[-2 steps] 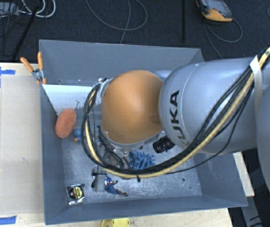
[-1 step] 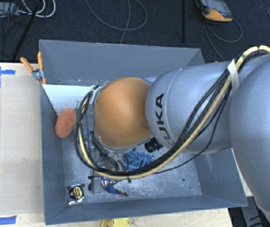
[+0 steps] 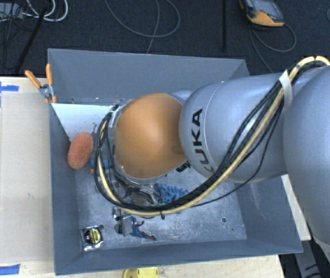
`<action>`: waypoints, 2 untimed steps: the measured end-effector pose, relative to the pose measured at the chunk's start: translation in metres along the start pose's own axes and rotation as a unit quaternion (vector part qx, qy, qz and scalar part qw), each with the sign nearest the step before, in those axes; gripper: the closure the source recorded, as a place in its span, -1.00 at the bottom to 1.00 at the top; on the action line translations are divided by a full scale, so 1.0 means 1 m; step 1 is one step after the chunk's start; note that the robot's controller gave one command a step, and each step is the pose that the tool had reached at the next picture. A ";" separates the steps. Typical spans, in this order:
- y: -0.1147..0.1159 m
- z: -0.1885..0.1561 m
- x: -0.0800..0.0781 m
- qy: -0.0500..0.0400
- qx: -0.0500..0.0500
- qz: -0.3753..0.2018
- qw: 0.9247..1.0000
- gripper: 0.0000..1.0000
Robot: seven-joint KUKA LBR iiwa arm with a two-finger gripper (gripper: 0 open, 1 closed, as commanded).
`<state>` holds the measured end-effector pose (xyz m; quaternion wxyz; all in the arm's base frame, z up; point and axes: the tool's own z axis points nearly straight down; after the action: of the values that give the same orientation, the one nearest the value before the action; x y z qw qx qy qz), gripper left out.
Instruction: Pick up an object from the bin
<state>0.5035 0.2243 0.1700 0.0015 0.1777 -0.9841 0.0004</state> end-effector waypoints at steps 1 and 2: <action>-0.015 0.017 -0.007 -0.002 0.000 -0.071 0.997 -1.00; -0.034 0.032 0.004 -0.001 0.000 0.041 0.999 -1.00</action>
Offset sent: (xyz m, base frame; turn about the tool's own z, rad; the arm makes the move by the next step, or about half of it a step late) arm 0.0005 -0.0685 -0.0534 0.0103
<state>0.5120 0.1908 0.1377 0.0010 0.1373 -0.9905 -0.0001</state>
